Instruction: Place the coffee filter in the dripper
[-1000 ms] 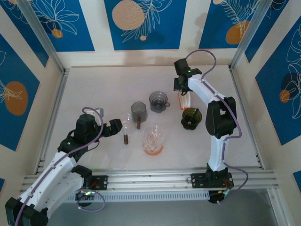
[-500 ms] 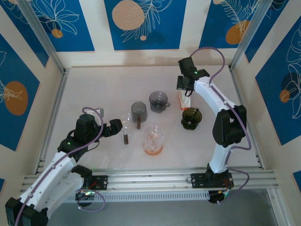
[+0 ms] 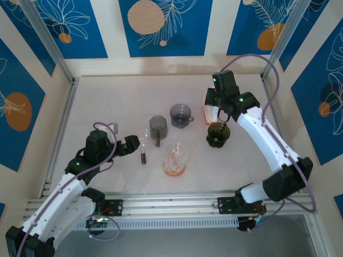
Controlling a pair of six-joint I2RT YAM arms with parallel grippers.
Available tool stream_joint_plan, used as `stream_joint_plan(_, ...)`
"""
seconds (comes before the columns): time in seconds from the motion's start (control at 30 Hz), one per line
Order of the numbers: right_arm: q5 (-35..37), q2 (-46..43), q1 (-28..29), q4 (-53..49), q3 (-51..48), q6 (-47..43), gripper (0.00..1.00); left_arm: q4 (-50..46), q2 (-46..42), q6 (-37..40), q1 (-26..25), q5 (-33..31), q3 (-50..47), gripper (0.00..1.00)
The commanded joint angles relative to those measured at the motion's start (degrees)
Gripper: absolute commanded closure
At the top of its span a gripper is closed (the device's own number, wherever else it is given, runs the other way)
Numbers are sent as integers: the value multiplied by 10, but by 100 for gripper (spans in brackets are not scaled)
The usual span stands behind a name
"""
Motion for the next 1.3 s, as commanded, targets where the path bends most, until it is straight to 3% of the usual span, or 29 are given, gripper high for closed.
stream_joint_plan(0.0,-14,-67,35,-25,-38,19,100,-8,-12,-12,-5,20,11,0)
stream_joint_plan(0.33,-102,-192,208,-152,-71,59,100,-46,-44,-9,-4,24,-1,0)
stream_joint_plan(0.6,-164,-180,323,-234,-36,107,100,-40,-45,-14,-4,27,-5,0)
stream_joint_plan(0.87,-184,-122,335,-271,18,110,100,-35,-38,-17,-4,39,-3,0)
stream_joint_plan(1.1,-136,-110,338,-309,83,108,100,-34,-48,-17,-4,42,-6,0)
stream_joint_plan(1.27,-148,-100,337,-320,99,106,100,-33,-47,-14,-4,45,-4,0)
